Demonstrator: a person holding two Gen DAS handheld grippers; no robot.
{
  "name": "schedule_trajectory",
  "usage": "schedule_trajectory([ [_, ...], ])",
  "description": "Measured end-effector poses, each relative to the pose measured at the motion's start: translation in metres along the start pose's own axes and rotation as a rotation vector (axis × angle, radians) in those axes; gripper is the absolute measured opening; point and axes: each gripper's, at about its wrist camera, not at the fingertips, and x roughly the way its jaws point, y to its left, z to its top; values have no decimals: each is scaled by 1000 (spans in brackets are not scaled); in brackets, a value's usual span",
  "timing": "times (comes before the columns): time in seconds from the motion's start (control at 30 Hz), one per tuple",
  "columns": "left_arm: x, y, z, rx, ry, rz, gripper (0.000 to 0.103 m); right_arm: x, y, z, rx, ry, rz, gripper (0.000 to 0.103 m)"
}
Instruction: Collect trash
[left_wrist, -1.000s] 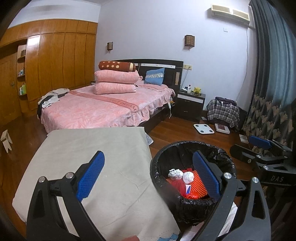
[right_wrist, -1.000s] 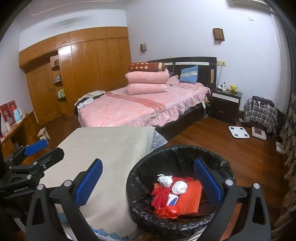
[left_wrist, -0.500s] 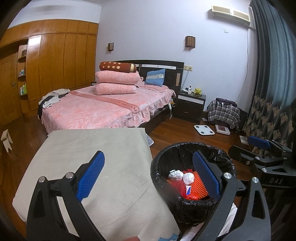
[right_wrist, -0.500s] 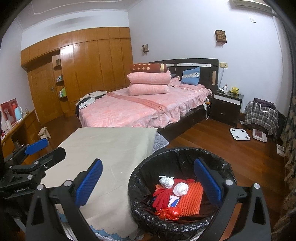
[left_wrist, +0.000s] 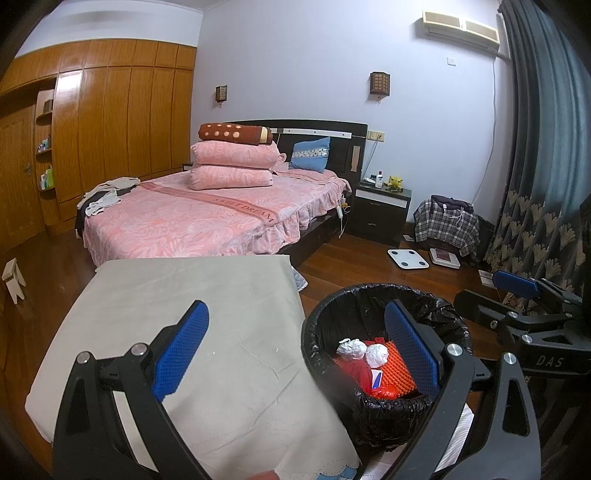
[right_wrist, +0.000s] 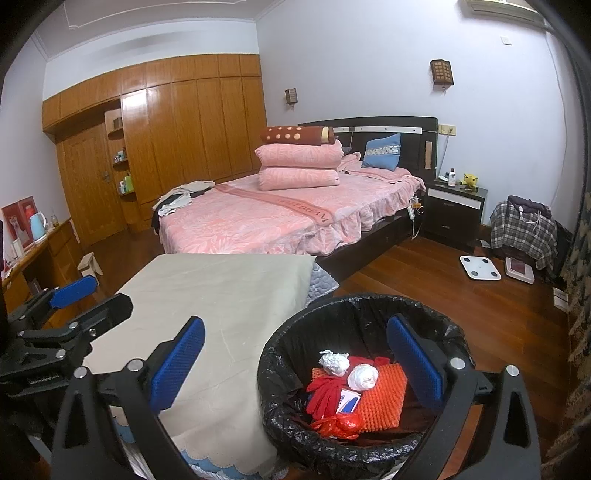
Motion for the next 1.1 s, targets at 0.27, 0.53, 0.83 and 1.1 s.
schedule_trajectory([
  [0.27,0,0,0,0,0,1,94,0,0,0,0,1,1,97],
  [0.53,0,0,0,1,0,1,94,0,1,0,1,2,1,97],
  [0.83,0,0,0,0,0,1,94,1,1,-1,0,3,2,97],
  [1.1,0,0,0,1,0,1,94,2,2,-1,0,3,1,97],
])
